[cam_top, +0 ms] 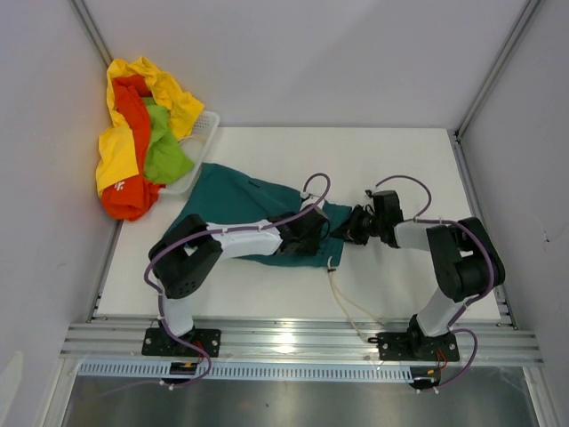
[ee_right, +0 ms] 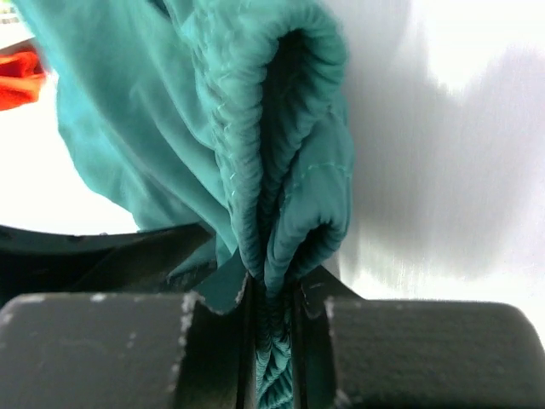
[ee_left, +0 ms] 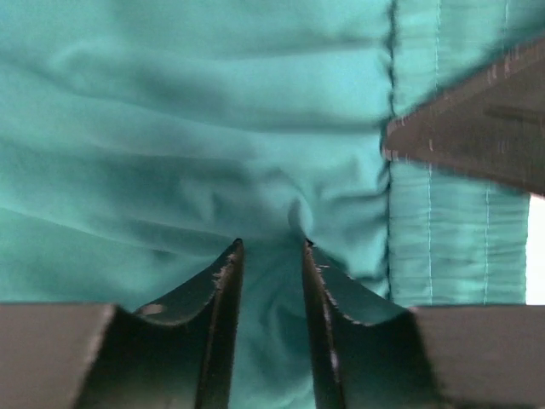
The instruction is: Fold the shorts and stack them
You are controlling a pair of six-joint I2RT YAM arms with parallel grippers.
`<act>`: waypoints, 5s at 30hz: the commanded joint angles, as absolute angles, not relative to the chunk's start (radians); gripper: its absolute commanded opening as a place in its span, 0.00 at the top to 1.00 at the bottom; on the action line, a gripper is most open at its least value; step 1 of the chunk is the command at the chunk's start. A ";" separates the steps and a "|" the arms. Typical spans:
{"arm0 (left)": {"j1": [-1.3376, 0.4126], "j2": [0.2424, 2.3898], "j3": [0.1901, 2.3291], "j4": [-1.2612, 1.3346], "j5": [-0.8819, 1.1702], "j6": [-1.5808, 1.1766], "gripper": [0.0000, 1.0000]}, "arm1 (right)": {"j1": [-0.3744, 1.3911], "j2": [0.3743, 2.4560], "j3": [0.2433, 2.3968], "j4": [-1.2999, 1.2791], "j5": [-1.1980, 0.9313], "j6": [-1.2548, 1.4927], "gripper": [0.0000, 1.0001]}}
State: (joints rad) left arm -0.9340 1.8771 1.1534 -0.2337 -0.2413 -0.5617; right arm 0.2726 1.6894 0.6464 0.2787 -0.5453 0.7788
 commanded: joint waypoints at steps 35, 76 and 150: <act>-0.735 1.997 1.304 0.037 -0.077 -0.655 1.00 | 0.121 1.414 1.031 -0.696 -0.294 0.371 1.00; -0.342 1.428 0.891 -0.112 -0.060 -0.603 0.59 | 0.233 1.581 1.512 -1.069 -0.209 0.322 1.00; -0.347 1.575 0.670 0.299 0.114 -0.762 0.12 | 0.460 2.045 2.134 -1.367 0.328 0.376 1.00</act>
